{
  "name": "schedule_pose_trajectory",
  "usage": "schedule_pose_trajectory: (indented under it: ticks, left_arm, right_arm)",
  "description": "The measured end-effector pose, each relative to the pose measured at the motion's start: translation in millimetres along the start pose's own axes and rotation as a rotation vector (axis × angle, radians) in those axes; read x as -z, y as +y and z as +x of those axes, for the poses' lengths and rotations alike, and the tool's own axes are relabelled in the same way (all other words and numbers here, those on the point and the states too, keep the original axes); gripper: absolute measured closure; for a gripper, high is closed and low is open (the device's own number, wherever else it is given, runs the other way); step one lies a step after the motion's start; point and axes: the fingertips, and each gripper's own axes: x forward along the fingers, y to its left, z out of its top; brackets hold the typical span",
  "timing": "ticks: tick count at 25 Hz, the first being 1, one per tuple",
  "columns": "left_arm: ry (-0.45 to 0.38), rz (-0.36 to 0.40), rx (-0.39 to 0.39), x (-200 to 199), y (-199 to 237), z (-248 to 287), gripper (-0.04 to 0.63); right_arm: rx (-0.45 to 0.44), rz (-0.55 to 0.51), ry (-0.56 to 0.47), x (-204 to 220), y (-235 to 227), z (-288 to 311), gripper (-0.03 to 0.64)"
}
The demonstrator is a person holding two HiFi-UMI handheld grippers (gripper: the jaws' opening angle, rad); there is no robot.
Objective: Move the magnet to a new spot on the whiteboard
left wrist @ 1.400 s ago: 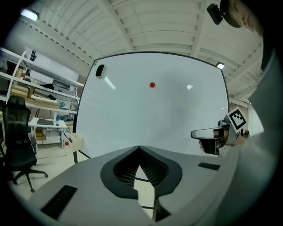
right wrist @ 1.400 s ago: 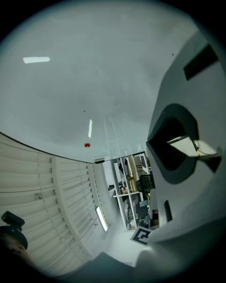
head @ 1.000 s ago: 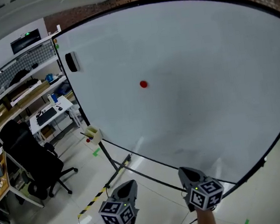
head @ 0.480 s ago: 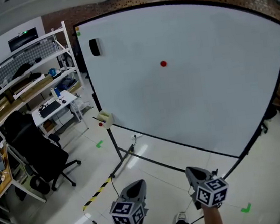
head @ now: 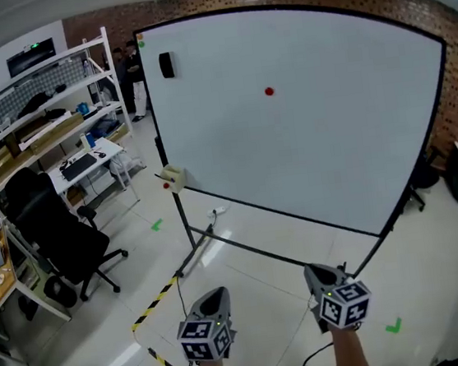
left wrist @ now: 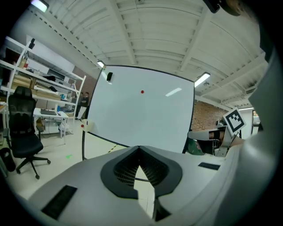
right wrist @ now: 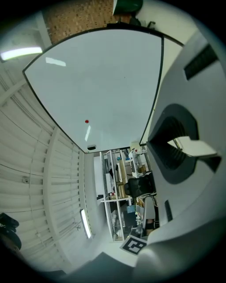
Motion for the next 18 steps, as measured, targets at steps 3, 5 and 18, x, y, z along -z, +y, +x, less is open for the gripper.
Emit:
schedule_pose_trajectory:
  ticks: [3,5,18]
  left_arm:
    - [-0.013,0.013,-0.013,-13.6,-9.8,3.9,0.594]
    - [-0.022,0.018,-0.017,-23.4,-20.2,7.3,0.594]
    - [-0.03,0.035,-0.013,-25.9,-83.8,18.3,0.594]
  right_arm:
    - [-0.014,-0.011,-0.019,-16.3,-2.3,-5.9,0.607]
    - [-0.021,-0.012,-0.034,-26.6,-6.7,-11.4,0.607]
    - [-0.028,-0.027,-0.055,-32.0,-46.9,-52.8,0.609]
